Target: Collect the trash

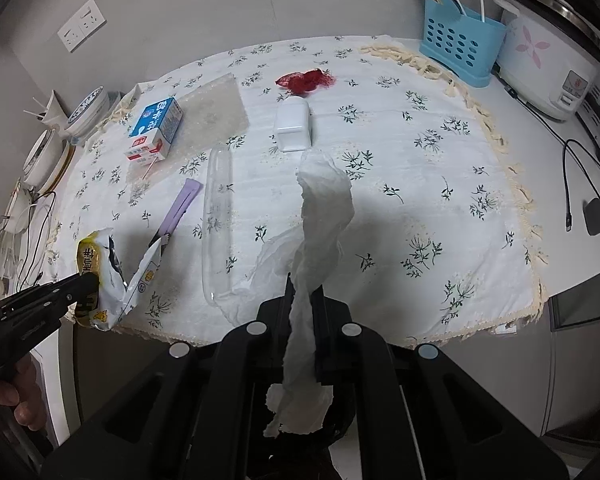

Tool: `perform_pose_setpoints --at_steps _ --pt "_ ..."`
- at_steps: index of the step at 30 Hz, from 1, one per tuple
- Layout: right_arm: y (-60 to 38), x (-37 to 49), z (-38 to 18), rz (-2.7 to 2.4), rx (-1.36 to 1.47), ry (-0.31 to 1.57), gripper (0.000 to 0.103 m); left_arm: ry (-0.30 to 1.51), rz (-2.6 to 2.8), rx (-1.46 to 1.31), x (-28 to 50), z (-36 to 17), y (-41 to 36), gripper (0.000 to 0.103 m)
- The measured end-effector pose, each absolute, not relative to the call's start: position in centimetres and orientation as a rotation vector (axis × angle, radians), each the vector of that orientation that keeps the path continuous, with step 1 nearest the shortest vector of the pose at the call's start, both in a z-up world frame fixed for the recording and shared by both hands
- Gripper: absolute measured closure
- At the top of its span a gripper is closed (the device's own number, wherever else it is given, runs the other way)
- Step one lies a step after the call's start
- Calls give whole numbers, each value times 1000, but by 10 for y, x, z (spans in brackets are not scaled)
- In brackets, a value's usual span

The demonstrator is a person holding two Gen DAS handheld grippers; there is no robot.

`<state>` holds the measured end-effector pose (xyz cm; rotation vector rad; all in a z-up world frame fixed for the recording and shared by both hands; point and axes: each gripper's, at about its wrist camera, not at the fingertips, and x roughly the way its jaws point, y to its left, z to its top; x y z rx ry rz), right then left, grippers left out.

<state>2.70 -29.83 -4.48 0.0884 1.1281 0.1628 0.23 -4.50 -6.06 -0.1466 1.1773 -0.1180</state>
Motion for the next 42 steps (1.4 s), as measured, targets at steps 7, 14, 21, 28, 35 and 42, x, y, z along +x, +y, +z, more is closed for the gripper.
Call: perform_pose_setpoints --at_steps 7,14,21,28,35,42 --pt "-298 8 -41 185 81 1127 98 1163 -126 -144 -10 -55 -51 89" --pt "-294 -13 -46 209 78 1137 98 1162 -133 -137 -24 -54 -57 89" --pt "-293 -31 -48 226 71 1139 98 1171 -135 -133 -39 -59 -62 89" --pt "-292 -48 -50 245 67 1152 98 1187 -145 -123 -54 -64 -67 89" --pt "-295 -62 -55 247 65 1168 98 1193 -162 -120 -67 -66 -74 89" --pt "-298 -73 -66 230 45 1194 98 1227 -183 -103 -80 -79 -78 89"
